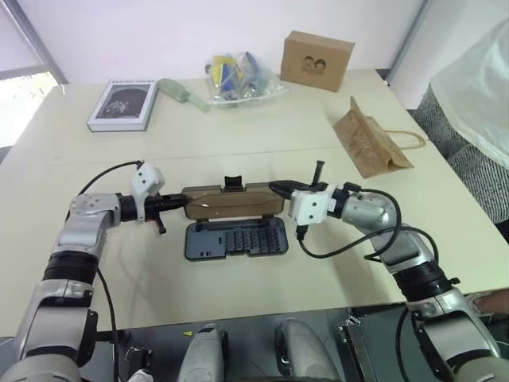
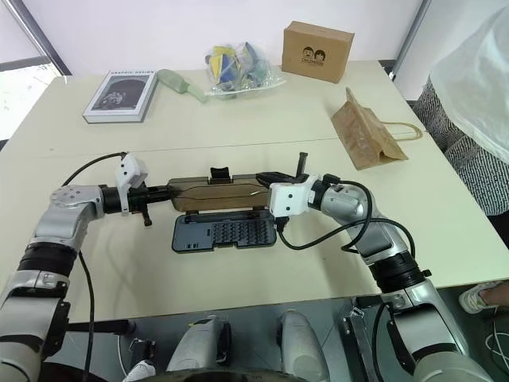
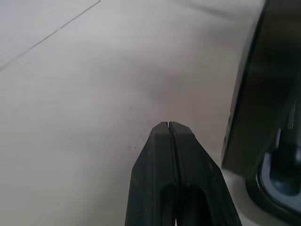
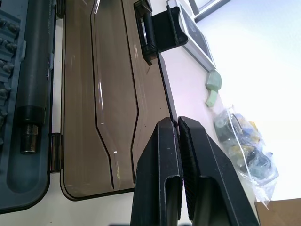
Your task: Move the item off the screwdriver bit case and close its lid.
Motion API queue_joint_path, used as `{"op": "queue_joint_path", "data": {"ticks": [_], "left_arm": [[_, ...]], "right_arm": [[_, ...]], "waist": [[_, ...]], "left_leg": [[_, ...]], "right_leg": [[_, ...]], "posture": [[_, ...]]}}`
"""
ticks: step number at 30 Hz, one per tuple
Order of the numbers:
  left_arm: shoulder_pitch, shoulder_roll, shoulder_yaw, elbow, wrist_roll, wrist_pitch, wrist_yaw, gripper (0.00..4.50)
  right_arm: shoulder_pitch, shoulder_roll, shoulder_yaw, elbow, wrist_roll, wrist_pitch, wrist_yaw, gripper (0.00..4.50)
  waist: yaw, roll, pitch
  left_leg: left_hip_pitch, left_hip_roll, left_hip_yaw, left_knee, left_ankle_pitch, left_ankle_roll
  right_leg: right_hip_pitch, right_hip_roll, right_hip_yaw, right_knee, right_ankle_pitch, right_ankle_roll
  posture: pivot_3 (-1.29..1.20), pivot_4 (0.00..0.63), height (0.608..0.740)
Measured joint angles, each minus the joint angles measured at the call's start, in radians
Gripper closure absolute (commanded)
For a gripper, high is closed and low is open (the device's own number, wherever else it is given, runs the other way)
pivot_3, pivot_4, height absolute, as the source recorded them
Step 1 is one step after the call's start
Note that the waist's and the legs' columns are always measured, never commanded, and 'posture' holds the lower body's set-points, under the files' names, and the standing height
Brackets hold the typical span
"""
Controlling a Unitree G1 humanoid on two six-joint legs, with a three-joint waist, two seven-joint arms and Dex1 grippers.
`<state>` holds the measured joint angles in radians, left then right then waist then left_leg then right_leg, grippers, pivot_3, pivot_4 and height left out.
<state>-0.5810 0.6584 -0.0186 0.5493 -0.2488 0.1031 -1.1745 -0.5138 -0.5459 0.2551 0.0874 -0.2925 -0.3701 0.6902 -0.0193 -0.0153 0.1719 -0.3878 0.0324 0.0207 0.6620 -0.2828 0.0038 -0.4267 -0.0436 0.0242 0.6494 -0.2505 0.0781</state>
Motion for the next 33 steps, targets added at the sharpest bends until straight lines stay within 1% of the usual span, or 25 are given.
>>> {"op": "queue_joint_path", "data": {"ticks": [7, 19, 25, 33], "left_arm": [[-0.030, -0.038, 0.005, 0.001, -0.004, 0.013, -0.002, 4.50], [-0.026, -0.052, 0.005, -0.006, -0.006, 0.053, -0.017, 4.50], [-0.026, -0.063, 0.010, -0.051, -0.026, 0.105, -0.016, 4.50], [-0.026, -0.074, 0.012, -0.051, -0.026, 0.106, -0.012, 4.50]], "right_arm": [[0.000, -0.003, 0.001, -0.004, 0.001, 0.002, 0.001, 4.46], [0.000, -0.004, 0.001, -0.014, 0.004, 0.019, 0.010, 4.46], [0.000, -0.004, 0.002, -0.017, 0.004, 0.020, 0.014, 4.46], [0.000, -0.004, 0.002, -0.018, 0.005, 0.021, 0.017, 4.46]], "waist": [[0.000, 0.000, 0.000], [0.002, 0.000, 0.000], [0.002, 0.000, 0.000], [0.002, 0.000, 0.000]], "left_leg": [[0.000, 0.000, 0.000, 0.000, 0.000, 0.000], [0.000, 0.000, 0.000, 0.000, 0.000, 0.000], [0.000, 0.000, 0.000, 0.000, 0.000, 0.000], [0.000, 0.000, 0.000, 0.000, 0.000, 0.000]], "right_leg": [[0.000, 0.000, 0.000, 0.000, 0.000, 0.000], [0.000, 0.000, 0.000, 0.000, 0.000, 0.000], [0.000, 0.000, 0.000, 0.000, 0.000, 0.000], [0.000, 0.000, 0.000, 0.000, 0.000, 0.000]], "posture": [[0.00, 0.150, 0.740], [0.00, 0.150, 0.740], [0.00, 0.150, 0.740], [0.00, 0.150, 0.740]]}}
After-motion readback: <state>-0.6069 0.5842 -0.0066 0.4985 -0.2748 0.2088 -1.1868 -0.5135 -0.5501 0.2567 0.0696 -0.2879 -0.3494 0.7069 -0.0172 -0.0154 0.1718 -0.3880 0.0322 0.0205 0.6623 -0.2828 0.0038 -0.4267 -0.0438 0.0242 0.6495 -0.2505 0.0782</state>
